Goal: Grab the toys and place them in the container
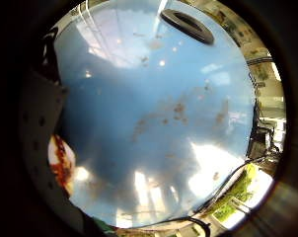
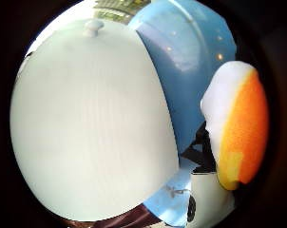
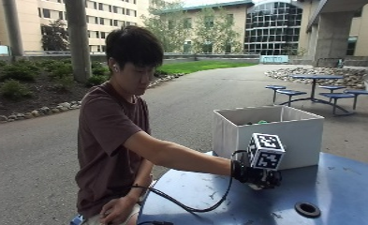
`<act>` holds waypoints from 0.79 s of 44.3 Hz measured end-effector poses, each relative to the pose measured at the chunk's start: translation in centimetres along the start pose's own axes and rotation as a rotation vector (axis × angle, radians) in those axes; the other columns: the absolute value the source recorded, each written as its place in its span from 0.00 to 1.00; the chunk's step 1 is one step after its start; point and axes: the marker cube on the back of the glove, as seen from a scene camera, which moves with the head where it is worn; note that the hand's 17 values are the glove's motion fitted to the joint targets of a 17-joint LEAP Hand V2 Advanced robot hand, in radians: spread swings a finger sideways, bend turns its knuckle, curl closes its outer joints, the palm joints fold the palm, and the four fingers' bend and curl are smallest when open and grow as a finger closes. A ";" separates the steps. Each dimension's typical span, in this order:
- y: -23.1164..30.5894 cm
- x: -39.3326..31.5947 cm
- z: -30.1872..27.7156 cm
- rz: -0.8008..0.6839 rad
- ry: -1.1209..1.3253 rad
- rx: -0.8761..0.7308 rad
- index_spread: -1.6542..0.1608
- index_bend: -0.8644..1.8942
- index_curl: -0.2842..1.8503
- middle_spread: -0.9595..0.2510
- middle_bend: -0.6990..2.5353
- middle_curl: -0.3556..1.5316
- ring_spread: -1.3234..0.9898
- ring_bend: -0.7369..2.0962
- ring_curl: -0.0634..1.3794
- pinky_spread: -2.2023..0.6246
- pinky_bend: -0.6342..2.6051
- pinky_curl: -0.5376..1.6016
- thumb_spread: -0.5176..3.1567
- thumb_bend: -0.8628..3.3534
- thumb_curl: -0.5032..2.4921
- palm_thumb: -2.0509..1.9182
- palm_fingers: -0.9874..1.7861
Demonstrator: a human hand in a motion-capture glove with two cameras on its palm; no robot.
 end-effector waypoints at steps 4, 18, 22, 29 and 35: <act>0.0 0.0 -3.1 0.039 -0.012 0.013 0.85 0.53 0.39 0.63 0.57 0.54 0.44 0.74 0.50 0.63 0.55 0.48 0.49 0.33 0.43 0.72 0.83; 1.9 -6.5 -19.6 0.076 0.137 0.143 0.79 0.58 0.50 0.53 0.58 0.61 0.40 0.79 0.57 0.62 0.62 0.54 0.39 0.27 0.46 0.67 0.58; 2.4 -9.6 -23.1 0.063 0.174 0.175 0.77 0.58 0.52 0.52 0.59 0.64 0.40 0.80 0.58 0.62 0.64 0.56 0.38 0.26 0.47 0.67 0.56; 1.5 -16.8 -25.8 0.092 0.167 0.231 0.75 0.59 0.56 0.50 0.60 0.67 0.39 0.83 0.60 0.62 0.65 0.58 0.37 0.26 0.48 0.67 0.53; 1.1 -22.6 -24.6 -0.047 0.153 0.203 0.74 0.60 0.59 0.49 0.61 0.70 0.39 0.84 0.61 0.62 0.66 0.60 0.36 0.25 0.49 0.67 0.51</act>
